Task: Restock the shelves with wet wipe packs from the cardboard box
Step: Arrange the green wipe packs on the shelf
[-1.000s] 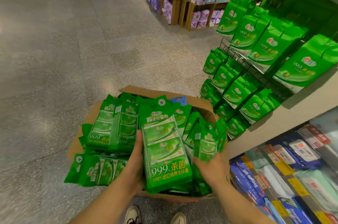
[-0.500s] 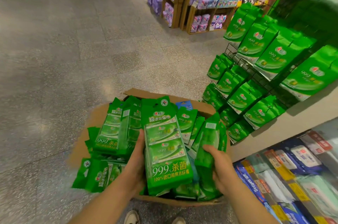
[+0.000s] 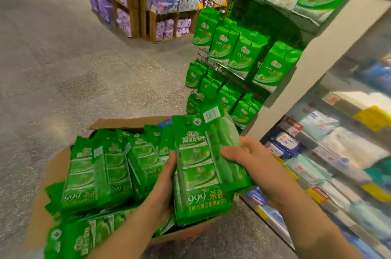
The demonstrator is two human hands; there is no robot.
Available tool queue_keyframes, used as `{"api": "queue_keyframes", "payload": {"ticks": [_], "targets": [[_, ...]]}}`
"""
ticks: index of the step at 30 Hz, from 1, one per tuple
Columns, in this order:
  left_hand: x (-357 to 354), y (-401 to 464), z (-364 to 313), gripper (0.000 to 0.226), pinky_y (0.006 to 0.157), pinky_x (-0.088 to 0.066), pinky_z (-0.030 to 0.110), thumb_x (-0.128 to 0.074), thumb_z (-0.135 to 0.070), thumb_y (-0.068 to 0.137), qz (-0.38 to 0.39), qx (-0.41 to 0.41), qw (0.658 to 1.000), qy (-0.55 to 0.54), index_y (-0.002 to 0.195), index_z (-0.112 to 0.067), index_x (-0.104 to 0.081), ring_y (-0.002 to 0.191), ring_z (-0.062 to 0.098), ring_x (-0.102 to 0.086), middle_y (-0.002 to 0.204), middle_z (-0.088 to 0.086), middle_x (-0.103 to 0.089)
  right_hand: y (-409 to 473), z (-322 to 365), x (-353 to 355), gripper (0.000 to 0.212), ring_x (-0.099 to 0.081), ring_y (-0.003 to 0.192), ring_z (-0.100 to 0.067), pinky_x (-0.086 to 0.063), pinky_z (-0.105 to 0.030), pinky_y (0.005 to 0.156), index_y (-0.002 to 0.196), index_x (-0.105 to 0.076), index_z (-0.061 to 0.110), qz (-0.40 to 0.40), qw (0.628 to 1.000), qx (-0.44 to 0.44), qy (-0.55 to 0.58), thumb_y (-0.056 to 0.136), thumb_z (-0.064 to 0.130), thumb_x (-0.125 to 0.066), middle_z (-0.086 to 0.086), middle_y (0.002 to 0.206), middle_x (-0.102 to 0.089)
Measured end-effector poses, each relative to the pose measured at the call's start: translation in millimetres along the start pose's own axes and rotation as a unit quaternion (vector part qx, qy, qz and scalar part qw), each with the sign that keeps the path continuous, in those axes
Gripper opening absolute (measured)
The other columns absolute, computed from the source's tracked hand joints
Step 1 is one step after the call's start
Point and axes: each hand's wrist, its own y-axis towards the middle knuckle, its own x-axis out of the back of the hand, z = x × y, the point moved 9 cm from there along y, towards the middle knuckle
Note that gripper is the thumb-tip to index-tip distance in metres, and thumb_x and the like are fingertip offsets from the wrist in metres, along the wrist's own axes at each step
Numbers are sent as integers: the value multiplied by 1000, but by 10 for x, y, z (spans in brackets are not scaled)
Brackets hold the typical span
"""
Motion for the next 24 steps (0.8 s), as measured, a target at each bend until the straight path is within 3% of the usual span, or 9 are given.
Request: {"api": "queue_keyframes", "payload": {"ticks": [2,5,8,10,12,15,18,21,24], "targets": [[-226,-6,99,72,85,-56,45,-44,-71,78,13,21,1000,6,115,-18,-75,107,35,-69,119,17,-70,-119,-32,122,88,-75,89,-13,-61,-46,83,116,-55,28,-23,998,-2,-59,48,77,-81,6,104,-75],[-487,44,313,73,94,-51,50,-50,-69,79,14,44,999,19,127,-17,-66,110,38,-67,122,19,-68,-331,-87,382,75,-69,89,0,-57,-27,74,121,-48,36,-55,995,-4,-88,65,74,-79,18,107,-68],[-877,40,581,71,77,-59,48,-49,-68,82,47,86,995,19,119,-12,-72,102,39,-70,118,21,-69,-484,-243,752,73,-71,96,-4,-60,-37,86,129,-47,40,-70,995,-14,-73,71,73,-74,18,119,-66],[-1207,6,810,72,68,-60,48,-45,-69,85,76,126,989,6,106,-9,-78,94,40,-72,114,23,-70,-589,-410,1016,89,-73,98,-9,-60,-42,90,130,-52,37,-76,996,-26,-38,58,83,-75,14,120,-69],[-1500,-2,1041,74,83,-56,52,-46,-72,83,89,150,985,12,109,-10,-77,102,41,-69,120,23,-68,-705,-607,1308,96,-75,99,-16,-58,-47,95,126,-61,31,-89,995,-46,31,49,86,-78,8,114,-75],[-1942,21,1360,75,108,-37,61,-52,-72,83,114,162,980,21,126,-12,-68,121,42,-59,133,23,-61,-930,-816,1734,58,-75,103,-26,-53,-53,103,118,-72,20,-85,984,-67,145,77,61,-79,-3,110,-78],[-2412,57,1676,71,108,-38,59,-52,-66,84,140,157,977,40,127,-12,-67,120,42,-59,132,22,-61,-1182,-970,2266,44,-74,103,-33,-53,-56,102,118,-72,9,-105,969,-65,213,86,39,-74,-13,108,-78],[-2911,58,1923,69,103,-43,56,-50,-65,83,155,133,976,75,119,-11,-72,112,42,-64,125,22,-66,-1426,-1049,2780,42,-71,107,-40,-52,-60,101,118,-72,4,-124,960,-47,246,88,34,-72,-18,108,-77],[-3350,60,2126,69,108,-39,58,-48,-68,82,156,101,975,120,121,-16,-71,115,42,-63,125,21,-66,-1636,-1106,3289,36,-72,105,-39,-50,-59,100,115,-74,8,-150,958,-30,241,92,35,-69,-16,106,-78]]}}
